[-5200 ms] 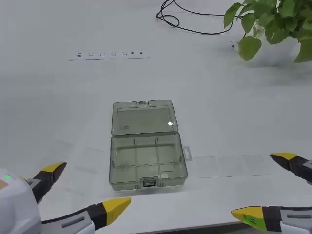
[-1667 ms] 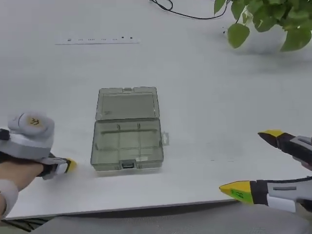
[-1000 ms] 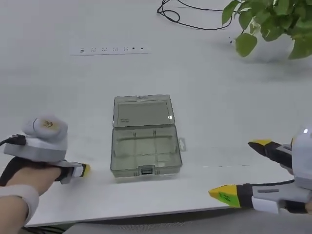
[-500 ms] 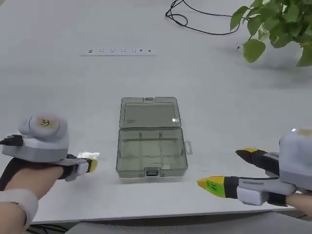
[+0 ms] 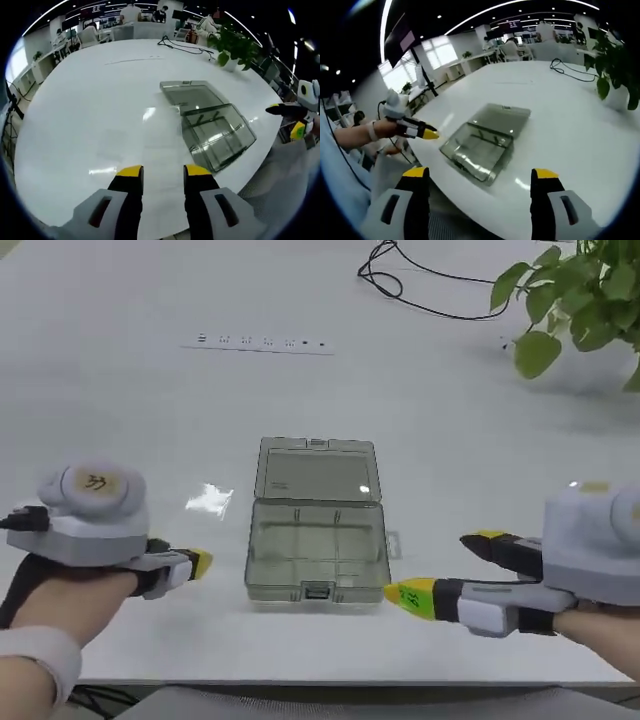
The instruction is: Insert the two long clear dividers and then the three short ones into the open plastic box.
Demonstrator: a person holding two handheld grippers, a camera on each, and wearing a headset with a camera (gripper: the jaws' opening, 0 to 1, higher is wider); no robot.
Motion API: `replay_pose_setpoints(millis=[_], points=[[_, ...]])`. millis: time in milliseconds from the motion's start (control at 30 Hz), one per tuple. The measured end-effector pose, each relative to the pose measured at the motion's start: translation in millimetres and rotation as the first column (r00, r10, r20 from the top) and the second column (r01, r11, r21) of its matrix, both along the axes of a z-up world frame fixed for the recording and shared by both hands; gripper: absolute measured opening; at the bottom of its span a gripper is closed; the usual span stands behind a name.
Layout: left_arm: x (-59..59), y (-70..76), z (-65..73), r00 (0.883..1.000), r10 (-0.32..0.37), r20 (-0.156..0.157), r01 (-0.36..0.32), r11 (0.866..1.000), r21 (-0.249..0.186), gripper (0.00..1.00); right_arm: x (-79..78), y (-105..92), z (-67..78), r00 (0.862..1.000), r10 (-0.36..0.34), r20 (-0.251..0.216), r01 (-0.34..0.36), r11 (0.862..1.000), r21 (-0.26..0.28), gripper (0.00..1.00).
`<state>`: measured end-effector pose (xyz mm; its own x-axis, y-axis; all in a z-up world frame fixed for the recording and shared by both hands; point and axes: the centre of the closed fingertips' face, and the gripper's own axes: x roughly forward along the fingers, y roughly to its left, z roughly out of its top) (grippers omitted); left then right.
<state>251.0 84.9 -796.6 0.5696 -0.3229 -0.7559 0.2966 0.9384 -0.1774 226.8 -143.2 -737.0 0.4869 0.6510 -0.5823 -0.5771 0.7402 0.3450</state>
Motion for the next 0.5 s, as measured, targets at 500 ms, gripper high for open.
replay_pose_setpoints(millis=[500], points=[[1.8,-20.4,40.7,0.995,0.035,0.097,-0.026,0.995,-0.101,0.30,26.0,41.2,19.3,0.999,-0.006,-0.036,0.011,0.992,0.129,0.61]])
